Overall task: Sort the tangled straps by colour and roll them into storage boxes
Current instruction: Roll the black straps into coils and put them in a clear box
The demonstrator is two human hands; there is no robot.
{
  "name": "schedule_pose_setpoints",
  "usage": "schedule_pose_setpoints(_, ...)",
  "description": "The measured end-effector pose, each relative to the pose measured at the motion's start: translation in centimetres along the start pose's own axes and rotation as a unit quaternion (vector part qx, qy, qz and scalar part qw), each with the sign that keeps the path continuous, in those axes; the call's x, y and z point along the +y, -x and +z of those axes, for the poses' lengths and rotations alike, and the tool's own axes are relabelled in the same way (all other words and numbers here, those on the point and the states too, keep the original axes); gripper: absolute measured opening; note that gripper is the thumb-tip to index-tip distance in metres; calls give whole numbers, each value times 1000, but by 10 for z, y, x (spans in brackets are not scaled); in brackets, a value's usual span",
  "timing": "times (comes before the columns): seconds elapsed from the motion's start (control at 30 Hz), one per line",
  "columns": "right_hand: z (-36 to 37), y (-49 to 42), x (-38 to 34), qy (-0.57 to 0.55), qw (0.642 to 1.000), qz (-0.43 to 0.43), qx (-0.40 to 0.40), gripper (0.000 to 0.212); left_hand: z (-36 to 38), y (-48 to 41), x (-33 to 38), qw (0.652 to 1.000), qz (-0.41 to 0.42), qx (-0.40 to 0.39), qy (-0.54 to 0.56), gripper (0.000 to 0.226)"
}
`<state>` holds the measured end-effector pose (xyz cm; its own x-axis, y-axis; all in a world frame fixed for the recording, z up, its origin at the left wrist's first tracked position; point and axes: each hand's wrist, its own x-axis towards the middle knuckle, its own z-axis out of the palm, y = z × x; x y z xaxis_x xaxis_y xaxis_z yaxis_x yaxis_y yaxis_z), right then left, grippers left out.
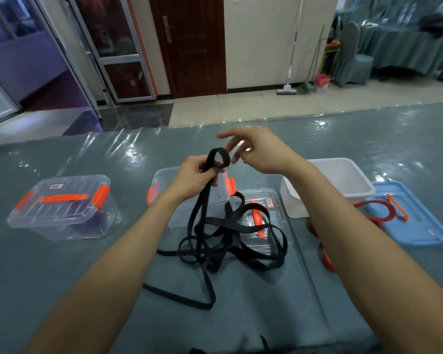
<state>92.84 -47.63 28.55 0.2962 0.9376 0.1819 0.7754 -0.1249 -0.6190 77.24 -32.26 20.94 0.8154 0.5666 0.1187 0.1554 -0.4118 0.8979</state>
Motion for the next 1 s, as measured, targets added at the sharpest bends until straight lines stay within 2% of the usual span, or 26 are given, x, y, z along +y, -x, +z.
schedule_pose_setpoints(0.03,2,2,6,-26,999,20,5,59,-3,-2,-4,999,-7,27,-20,17)
schedule_pose_setpoints(0.1,11,5,10,-46,998,42,5,46,-11,-3,-10,996,-1,56,-74,19)
schedule_pose_setpoints(0.2,28,0,3,-41,997,58,-18,50,-27,2,-12,988,25,79,-132,22)
schedule_pose_setpoints(0.3,41,-17,-10,-100,993,51,-19,27,-49,5,-9,985,47,109,-124,26)
schedule_pose_setpoints(0.37,41,-29,-21,-165,985,41,2,24,-71,8,-6,991,45,87,-94,17)
schedule_pose_setpoints(0.47,31,-47,-43,-173,985,-9,24,24,-104,13,5,999,34,16,-18,53)
schedule_pose_setpoints(0.5,28,-52,-52,-171,985,-25,23,22,-111,13,10,999,41,3,8,54)
schedule_pose_setpoints(0.63,11,-71,-80,-201,978,-54,24,12,-128,10,25,995,84,18,54,29)
schedule_pose_setpoints(0.8,-2,-80,-92,-259,960,-57,88,15,-145,2,34,997,58,-18,37,30)
schedule_pose_setpoints(0.9,-5,-80,-96,-269,957,-56,92,14,-153,-5,44,997,63,-50,9,35)
schedule_pose_setpoints(1.0,-9,-79,-98,-294,948,-57,108,16,-150,-9,56,991,98,-54,79,46)
